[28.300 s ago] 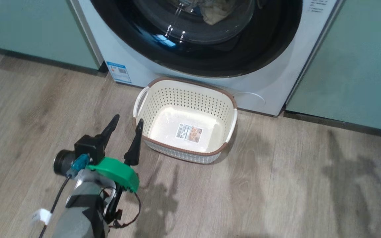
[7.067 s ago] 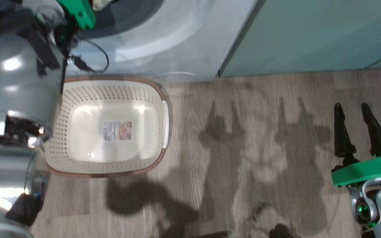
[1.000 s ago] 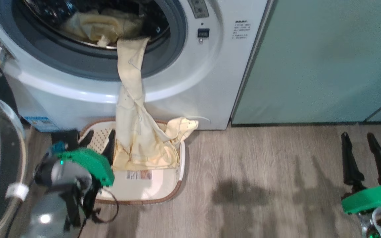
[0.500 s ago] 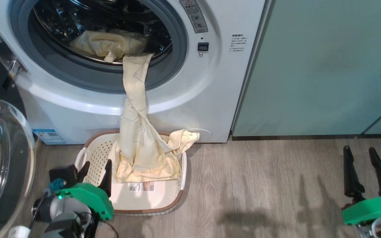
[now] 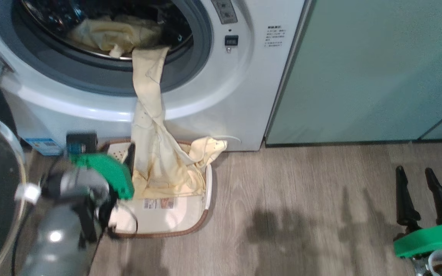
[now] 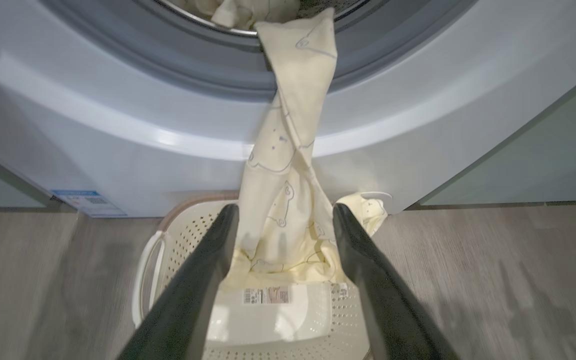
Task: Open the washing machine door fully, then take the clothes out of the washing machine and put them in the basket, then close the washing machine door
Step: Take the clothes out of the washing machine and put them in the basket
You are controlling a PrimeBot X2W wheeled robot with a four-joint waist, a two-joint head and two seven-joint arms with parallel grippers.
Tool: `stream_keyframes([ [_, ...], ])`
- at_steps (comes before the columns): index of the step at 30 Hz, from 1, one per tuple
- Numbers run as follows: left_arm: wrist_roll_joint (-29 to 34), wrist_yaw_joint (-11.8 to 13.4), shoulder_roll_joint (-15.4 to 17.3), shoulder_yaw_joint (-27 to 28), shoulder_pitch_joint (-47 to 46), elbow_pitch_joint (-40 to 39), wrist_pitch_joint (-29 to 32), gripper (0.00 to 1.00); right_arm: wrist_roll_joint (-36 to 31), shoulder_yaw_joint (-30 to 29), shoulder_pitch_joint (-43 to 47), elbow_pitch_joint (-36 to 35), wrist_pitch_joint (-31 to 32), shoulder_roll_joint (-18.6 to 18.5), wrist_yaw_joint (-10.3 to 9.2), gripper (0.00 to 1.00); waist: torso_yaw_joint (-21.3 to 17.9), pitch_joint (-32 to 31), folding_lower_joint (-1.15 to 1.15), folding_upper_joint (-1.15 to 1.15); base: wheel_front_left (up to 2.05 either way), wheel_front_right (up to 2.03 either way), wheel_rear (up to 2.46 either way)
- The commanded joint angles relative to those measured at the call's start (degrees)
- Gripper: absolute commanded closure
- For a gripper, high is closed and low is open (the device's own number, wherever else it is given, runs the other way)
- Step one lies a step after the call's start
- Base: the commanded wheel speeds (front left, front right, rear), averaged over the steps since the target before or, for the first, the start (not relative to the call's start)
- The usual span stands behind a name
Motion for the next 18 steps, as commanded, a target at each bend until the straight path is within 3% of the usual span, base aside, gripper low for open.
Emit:
stream_keyframes([
  [1,0.4,-0.4,2.4,1.5,-4.1,-0.8,0.8,0.0,0.3,1.1,-2.6,-2.0,-0.5,-0.7,0.21,0.0,-0.4,1.6,0.0,0.0,0.0,0.0,0.0],
  [10,2.5,-1.4,4.2,-1.3,-21.1,4.2,7.3,0.0,0.2,1.6,-5.6,-2.6,-0.5,0.1,0.21,0.0,-2.6,8.4,0.0,0.0,0.0,0.0,0.0],
  [18,4.1,-1.1,3.5,-3.2,-32.3,9.0,9.6,0.0,0.2,1.8,-8.0,-3.1,-0.5,0.7,0.21,0.0,-4.1,14.0,0.0,0.0,0.0,0.0,0.0],
])
